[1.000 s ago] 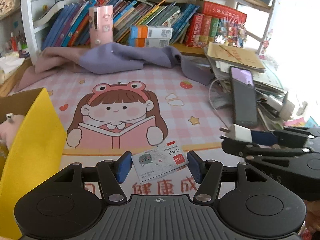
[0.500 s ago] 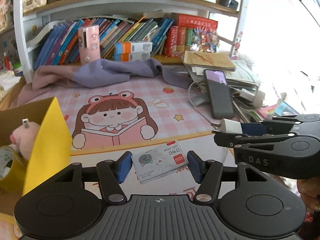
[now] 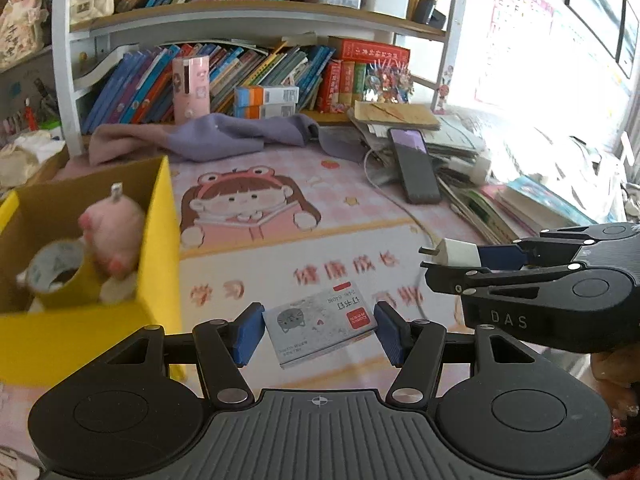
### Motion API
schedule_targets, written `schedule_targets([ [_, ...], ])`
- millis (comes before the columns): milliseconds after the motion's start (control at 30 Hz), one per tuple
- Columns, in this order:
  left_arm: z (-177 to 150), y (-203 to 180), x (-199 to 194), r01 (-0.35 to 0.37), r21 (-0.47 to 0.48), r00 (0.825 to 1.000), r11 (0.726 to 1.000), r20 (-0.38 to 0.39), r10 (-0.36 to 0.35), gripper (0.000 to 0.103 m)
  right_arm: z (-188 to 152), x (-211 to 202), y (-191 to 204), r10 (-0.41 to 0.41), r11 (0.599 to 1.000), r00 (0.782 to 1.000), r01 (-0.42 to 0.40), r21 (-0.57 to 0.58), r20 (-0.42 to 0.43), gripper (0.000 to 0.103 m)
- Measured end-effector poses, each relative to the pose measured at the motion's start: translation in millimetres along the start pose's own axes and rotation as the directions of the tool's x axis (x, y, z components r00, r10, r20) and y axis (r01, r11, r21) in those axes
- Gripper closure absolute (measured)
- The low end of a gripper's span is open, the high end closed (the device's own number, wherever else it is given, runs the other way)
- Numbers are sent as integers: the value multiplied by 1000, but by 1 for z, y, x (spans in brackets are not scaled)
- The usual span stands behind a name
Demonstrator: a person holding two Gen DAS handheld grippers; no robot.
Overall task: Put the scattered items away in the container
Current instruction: 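Lift and carry the adapter and card box toward the yellow box with both tools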
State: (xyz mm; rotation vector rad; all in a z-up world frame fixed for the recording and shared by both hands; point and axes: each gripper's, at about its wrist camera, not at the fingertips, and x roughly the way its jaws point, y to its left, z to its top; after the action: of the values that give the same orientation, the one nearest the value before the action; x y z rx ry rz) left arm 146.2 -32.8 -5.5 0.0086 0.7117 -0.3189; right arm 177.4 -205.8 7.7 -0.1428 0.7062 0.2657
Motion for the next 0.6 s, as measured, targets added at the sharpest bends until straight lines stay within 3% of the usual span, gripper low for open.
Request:
schedule_targets([
  [233, -33, 11, -34, -3, 14, 1000, 1000, -6, 3, 44, -34, -32, 38, -3, 1000, 1000, 3, 9, -24, 68],
  [600, -66, 40, -76, -53, -28, 999, 998, -11, 52, 44, -53, -57, 92, 57, 998, 997, -59, -37, -52, 68],
])
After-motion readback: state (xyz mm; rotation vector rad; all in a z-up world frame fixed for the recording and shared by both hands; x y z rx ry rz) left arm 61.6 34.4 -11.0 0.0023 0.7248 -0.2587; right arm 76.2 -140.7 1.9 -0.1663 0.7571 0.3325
